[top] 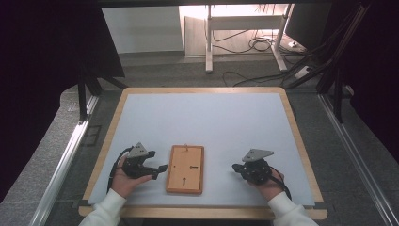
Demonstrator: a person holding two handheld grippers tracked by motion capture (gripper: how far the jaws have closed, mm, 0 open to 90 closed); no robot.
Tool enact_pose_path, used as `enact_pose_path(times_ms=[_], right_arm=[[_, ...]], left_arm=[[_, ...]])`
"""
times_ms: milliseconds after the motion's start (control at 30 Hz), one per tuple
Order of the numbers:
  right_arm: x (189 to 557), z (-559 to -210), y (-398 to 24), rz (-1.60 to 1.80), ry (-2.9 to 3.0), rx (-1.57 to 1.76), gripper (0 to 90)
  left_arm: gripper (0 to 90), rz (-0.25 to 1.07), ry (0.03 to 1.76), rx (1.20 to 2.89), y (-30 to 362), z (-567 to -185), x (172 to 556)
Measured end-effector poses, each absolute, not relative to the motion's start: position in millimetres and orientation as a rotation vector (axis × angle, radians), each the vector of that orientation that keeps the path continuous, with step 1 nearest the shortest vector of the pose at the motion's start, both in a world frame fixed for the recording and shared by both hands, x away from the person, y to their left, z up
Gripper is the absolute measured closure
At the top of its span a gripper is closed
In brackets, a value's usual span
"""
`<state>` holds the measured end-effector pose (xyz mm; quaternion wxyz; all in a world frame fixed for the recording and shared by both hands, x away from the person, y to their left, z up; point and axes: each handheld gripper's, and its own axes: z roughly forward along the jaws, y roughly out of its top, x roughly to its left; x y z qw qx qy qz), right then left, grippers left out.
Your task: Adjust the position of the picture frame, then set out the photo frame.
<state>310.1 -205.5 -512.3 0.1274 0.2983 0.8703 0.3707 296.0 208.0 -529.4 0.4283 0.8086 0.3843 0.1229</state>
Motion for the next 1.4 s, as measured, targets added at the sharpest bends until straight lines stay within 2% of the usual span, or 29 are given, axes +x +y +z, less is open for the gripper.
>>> enact_pose_path(times_ms=[200,233,333,400,500,733,1033,1167,1400], right_arm=[[312,-514,-213,1.076,2.523,0.894,85.5],[311,-514,-213,1.076,2.522,0.892,81.3],[310,-515,-212,1.077,2.494,0.894,56.7],[310,-516,-211,1.076,2.478,0.891,45.0],[309,-516,-209,1.086,2.456,0.908,40.6],[309,-517,-207,1.087,2.451,0.915,36.6],[309,-520,-205,1.048,2.476,0.889,35.6],[308,-519,-205,1.058,2.478,0.876,35.6],[302,-518,-206,1.069,2.456,0.862,34.2]], left_arm=[[21.0,0.293,0.966,2.015,208,-528,295],[21.0,0.292,0.966,2.015,208,-528,295],[20.7,0.292,0.968,2.014,209,-529,297],[18.8,0.296,0.975,2.013,209,-530,297],[18.3,0.301,0.98,2.009,210,-530,298],[15.5,0.308,1.041,2.001,214,-531,300],[12.3,0.341,0.995,2.028,205,-531,305],[13.6,0.371,0.978,2.022,203,-527,307],[20.9,0.395,0.926,2.011,198,-520,314]])
